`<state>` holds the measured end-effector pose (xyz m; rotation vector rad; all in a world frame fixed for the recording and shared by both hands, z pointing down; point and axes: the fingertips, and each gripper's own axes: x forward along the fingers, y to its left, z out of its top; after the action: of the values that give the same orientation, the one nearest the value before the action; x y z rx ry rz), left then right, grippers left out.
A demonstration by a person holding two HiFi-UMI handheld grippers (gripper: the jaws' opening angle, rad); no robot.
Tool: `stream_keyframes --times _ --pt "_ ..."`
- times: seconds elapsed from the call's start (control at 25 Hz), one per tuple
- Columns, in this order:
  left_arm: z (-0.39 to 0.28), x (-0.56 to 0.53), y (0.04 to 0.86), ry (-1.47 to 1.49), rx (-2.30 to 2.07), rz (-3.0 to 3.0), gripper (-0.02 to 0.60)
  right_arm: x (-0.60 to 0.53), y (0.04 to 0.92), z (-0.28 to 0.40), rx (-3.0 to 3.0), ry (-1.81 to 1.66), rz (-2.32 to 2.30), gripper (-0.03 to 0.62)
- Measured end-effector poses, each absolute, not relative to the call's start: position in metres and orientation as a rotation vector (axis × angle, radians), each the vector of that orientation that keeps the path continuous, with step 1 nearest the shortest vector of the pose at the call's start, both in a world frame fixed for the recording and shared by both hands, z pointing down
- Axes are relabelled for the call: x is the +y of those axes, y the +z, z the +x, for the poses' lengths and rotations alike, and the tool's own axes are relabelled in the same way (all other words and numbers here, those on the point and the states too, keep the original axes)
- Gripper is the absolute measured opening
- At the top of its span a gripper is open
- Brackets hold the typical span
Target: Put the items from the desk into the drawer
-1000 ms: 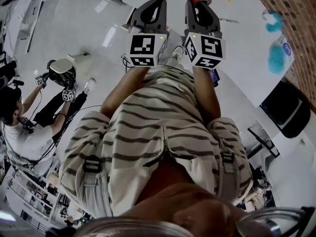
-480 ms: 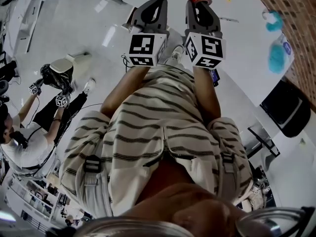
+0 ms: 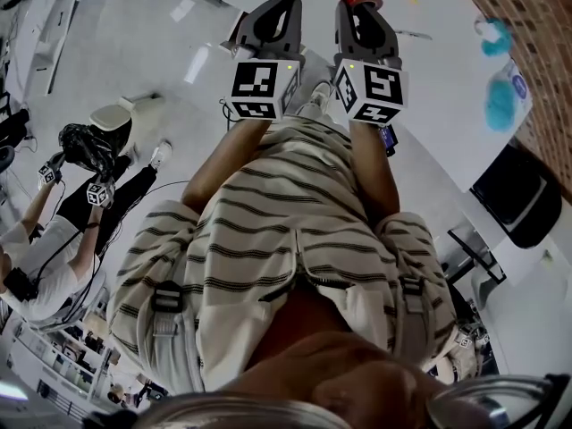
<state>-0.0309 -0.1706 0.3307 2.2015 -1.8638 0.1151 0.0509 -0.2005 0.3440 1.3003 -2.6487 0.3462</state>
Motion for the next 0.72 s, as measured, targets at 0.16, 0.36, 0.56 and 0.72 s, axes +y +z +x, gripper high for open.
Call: stream_keyframes --times 0.16,0.36,0.56,0.72 --pt "-0.036 -0.166 0.333 0.106 -1.883 2.177 0.006 -0.197 0.347 0.046 -2.656 0.354 1.271 0.072" --pt "-0.053 -0.159 0.339 0.097 -1.923 2.111 0.006 -0.192 0.350 0.033 -2.669 0.352 1.208 0.072" --pt "-0.070 -0.154 0.343 0.093 -1.967 2.055 0.006 -0.189 0.356 0.017 -2.679 0.354 1.137 0.072" --pt "-0.088 -0.147 0.347 0.088 -2.001 2.003 0.006 -0.184 0.362 -0.001 -2.688 0.357 1.069 0.071"
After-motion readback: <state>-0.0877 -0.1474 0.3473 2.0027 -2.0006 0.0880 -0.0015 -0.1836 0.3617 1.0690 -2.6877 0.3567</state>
